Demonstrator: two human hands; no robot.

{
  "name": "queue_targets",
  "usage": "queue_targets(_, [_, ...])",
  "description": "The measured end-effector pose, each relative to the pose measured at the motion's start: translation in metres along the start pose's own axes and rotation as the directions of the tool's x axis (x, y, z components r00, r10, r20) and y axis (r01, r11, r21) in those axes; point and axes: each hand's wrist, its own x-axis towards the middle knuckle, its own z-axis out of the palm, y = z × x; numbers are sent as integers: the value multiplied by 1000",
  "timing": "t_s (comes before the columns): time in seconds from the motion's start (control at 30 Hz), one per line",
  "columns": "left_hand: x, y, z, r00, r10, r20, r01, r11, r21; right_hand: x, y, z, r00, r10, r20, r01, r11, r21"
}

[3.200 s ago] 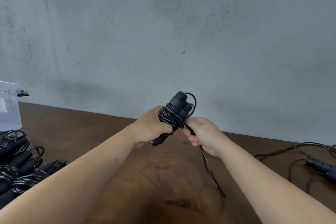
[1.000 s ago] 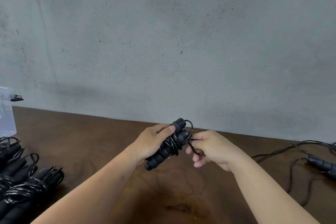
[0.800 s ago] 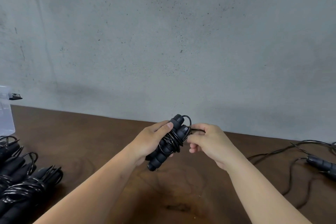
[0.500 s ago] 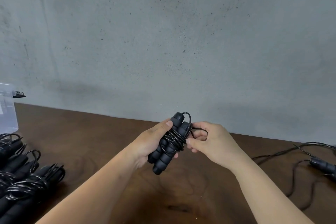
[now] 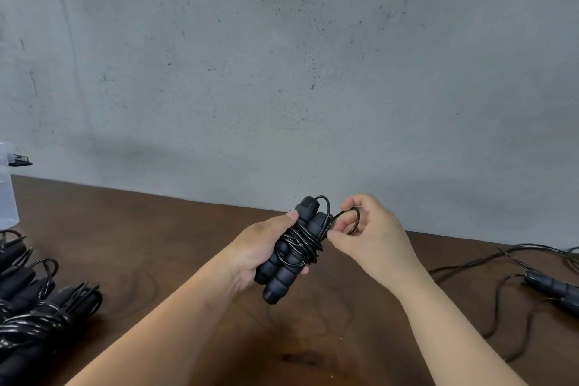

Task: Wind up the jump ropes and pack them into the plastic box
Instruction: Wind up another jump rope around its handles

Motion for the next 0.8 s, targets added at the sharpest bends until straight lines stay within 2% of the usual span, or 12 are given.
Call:
queue_targets(0.07, [0, 1, -1, 1000, -8, -9, 8, 1000, -28, 2, 2, -2, 996, 62, 63, -73, 977, 201])
queue_targets(0.13, [0, 0, -1, 1000, -14, -15, 13, 999, -47, 5, 5, -2, 993, 77, 89, -100, 948, 302])
queue_targets(0.2, [0, 0, 1, 999, -23, -26, 22, 998, -62, 6, 6, 1, 997, 63, 50, -75, 953, 295])
queue_targets(0.3, [-1, 1, 2, 998, -31, -45, 28, 998, -63, 6, 8, 3, 1000, 9, -6, -8, 988, 152])
queue_targets(0.47, [-1, 3, -1, 998, -25, -52, 22, 998, -56, 7, 12, 4, 998, 56, 38, -60, 990, 125])
queue_targets(0.57, [-4, 2, 0, 999, -24, -22, 22, 998, -55, 10, 11, 2, 993, 87, 84, -88, 996, 5])
queue_targets(0.63, [-6, 0, 1, 1000, -4, 12, 4, 1000, -27, 11, 8, 0, 990, 78, 118, -59, 986, -158])
queue_targets(0.73, [-8, -2, 3, 999, 26, 33, -27, 999, 22, 13, 5, -1, 984, -31, 175, 108, 887, -449])
queue_targets(0.8, [-9, -3, 5, 999, 25, 41, -28, 998, 56, 14, 2, -1, 973, -111, 200, 206, 804, -557])
